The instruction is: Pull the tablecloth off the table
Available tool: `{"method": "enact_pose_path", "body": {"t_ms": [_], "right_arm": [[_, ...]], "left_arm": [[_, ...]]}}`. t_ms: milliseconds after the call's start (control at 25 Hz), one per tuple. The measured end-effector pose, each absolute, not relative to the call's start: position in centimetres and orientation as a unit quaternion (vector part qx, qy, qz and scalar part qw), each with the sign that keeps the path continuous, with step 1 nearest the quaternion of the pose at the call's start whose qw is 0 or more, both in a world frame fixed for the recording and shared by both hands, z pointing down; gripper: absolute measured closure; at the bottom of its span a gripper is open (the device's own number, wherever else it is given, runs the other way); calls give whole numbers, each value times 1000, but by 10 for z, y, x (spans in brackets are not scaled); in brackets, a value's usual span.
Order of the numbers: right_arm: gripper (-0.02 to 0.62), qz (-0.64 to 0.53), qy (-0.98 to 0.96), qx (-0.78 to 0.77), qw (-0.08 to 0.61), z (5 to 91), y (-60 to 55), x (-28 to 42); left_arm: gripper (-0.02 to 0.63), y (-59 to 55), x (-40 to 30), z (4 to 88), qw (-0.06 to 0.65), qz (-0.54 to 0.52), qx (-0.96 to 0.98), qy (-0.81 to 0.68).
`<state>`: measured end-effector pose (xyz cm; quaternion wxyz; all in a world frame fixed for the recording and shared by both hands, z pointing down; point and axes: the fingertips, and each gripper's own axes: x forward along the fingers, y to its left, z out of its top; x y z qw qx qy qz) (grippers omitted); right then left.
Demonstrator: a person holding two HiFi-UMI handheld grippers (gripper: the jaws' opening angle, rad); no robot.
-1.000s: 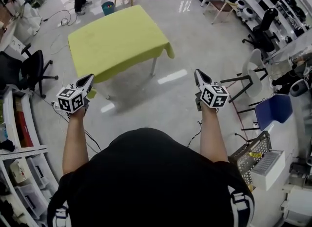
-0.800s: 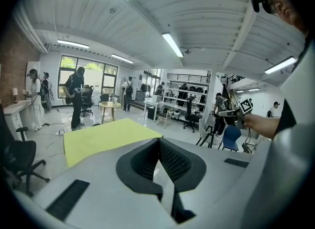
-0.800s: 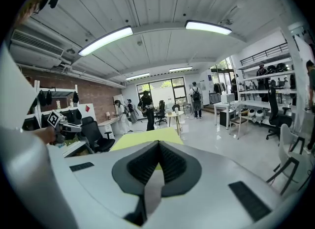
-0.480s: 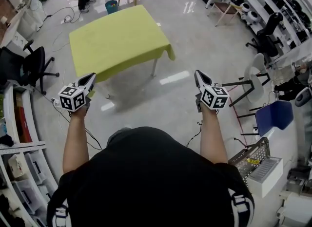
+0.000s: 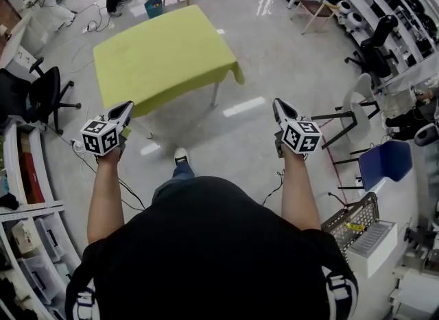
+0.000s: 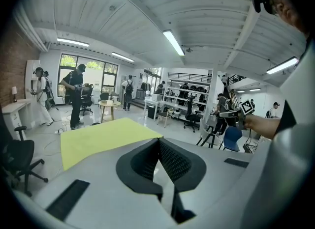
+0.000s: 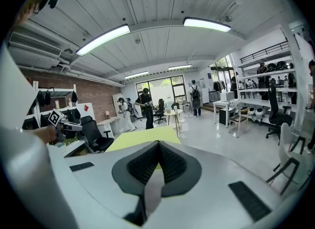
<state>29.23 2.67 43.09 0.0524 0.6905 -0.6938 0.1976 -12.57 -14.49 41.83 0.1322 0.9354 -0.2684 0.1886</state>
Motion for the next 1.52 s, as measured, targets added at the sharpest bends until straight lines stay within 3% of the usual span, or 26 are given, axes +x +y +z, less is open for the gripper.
{"method": "enact_pose_path", "body": {"t_ms": [360,960,1520], "right_arm": [[578,208,-692,687,70,443,-8,307],[578,229,-706,664,98,459,-156,284],[578,208,-725,645,125,434,-339,208]], "left_arm": [[584,-184,-97,429,139,188,938,-256],[584,-327,-108,444,163,185,931,-269],[584,-495,-196,438,174,159,926,-296]]}}
